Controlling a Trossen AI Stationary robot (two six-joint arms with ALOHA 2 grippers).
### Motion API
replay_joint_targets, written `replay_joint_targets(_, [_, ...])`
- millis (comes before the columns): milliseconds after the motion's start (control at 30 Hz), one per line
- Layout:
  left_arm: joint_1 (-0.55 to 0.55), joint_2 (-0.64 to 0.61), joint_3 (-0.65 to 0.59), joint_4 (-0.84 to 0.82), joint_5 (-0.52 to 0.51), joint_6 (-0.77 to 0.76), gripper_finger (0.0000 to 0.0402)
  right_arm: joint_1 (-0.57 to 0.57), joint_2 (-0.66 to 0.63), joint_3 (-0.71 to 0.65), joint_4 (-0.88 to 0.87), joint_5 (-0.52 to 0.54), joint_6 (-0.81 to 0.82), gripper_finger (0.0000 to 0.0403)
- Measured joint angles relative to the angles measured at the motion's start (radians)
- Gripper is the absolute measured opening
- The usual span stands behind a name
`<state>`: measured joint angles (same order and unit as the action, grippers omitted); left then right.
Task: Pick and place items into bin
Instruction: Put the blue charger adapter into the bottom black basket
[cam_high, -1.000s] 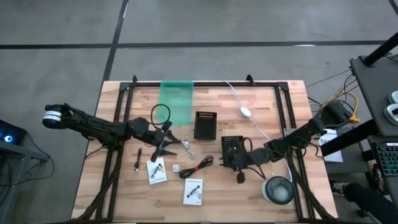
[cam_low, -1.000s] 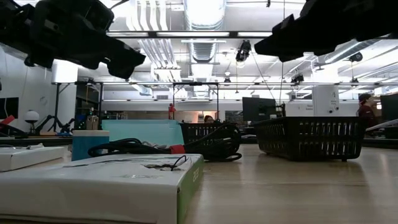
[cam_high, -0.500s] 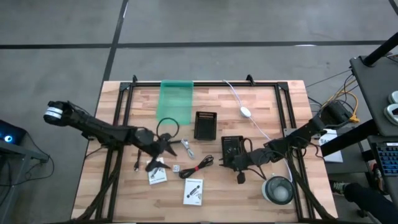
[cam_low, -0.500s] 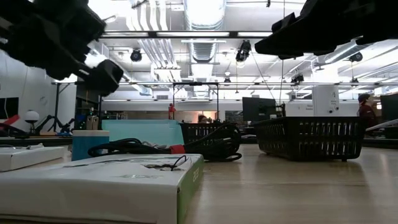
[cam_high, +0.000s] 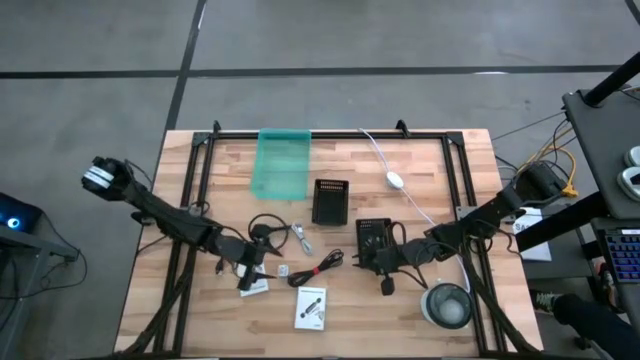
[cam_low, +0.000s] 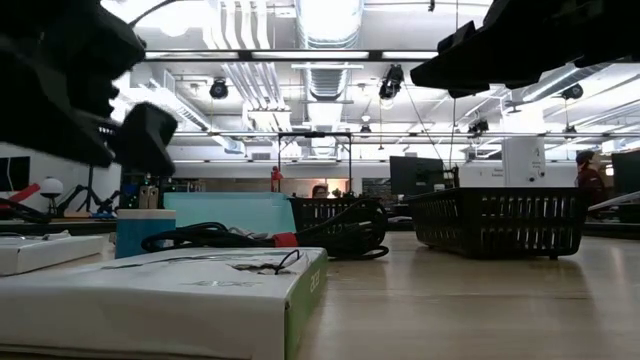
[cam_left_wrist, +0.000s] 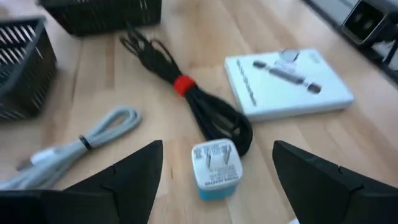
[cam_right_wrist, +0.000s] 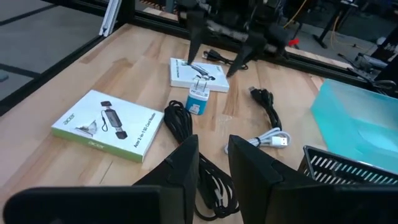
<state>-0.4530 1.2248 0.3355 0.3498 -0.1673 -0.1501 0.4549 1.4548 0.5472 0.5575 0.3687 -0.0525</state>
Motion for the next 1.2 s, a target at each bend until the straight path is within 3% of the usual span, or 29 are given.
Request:
replay_joint_targets(467, [0.001,0.271,0.040,0.146,0.002,-0.036,0.0285,0.000,0.000,0.000,-0.003,-0.002,-0.005,0.0084])
replay_joint_targets(800, [0.001,0.299,0.069,0.142,-0.003,-0.049,0.0282,0.000,0.000,0.000,-0.008,-0.002,-0.011,0.0073])
replay_joint_targets(1000, [0.002,0.305,0.069,0.116,-0.003,-0.054,0.0244,0.001,0.000,0.000,-0.008,-0.002,-0.011,0.0079])
replay_joint_targets(1200, [0.002,0.304,0.071,0.103,-0.003,-0.054,0.0166,0.001,0.000,0.000,-0.008,-0.001,-0.011,0.0081])
